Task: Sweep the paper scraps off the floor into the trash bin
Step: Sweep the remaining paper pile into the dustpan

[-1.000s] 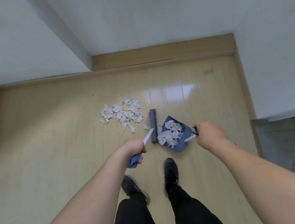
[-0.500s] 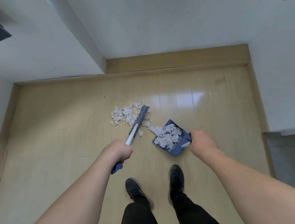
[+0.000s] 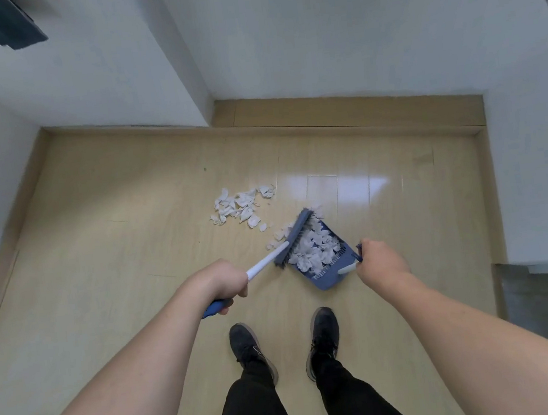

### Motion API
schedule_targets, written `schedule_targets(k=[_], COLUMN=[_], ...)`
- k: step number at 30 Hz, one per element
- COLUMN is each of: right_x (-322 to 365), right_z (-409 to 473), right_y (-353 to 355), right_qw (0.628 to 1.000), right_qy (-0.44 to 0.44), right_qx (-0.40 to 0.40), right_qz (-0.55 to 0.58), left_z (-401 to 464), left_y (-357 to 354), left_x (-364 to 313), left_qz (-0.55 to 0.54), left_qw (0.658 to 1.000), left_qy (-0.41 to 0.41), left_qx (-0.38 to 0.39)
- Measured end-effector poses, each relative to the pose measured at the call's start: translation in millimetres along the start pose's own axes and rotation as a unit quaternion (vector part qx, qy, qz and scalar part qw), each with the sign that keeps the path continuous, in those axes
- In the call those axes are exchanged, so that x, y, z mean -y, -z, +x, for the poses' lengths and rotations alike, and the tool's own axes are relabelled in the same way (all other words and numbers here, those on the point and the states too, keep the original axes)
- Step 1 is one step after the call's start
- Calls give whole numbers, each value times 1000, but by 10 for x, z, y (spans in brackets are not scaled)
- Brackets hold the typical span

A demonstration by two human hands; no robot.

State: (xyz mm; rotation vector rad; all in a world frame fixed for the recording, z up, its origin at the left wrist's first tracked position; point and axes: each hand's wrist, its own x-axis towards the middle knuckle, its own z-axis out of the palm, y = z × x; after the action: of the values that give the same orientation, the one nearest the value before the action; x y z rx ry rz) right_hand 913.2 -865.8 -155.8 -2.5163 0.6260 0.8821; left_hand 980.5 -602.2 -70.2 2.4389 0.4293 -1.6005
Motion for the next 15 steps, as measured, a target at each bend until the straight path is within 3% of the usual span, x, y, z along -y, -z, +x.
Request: schedule_targets(k=[7, 15], right_x=[12, 12], right_z=[-28, 86], right_y=[56, -35], right_qw=[1000, 1000], right_qy=[-20, -19], right_qx=[17, -9], right_qz=[7, 2], left_z=[6, 442], left_y=[55, -225], left_x=[-145, -399], left_qz=[-62, -137], left_qw=[998, 990], left_qy=[-4, 15], left_qx=[-24, 28])
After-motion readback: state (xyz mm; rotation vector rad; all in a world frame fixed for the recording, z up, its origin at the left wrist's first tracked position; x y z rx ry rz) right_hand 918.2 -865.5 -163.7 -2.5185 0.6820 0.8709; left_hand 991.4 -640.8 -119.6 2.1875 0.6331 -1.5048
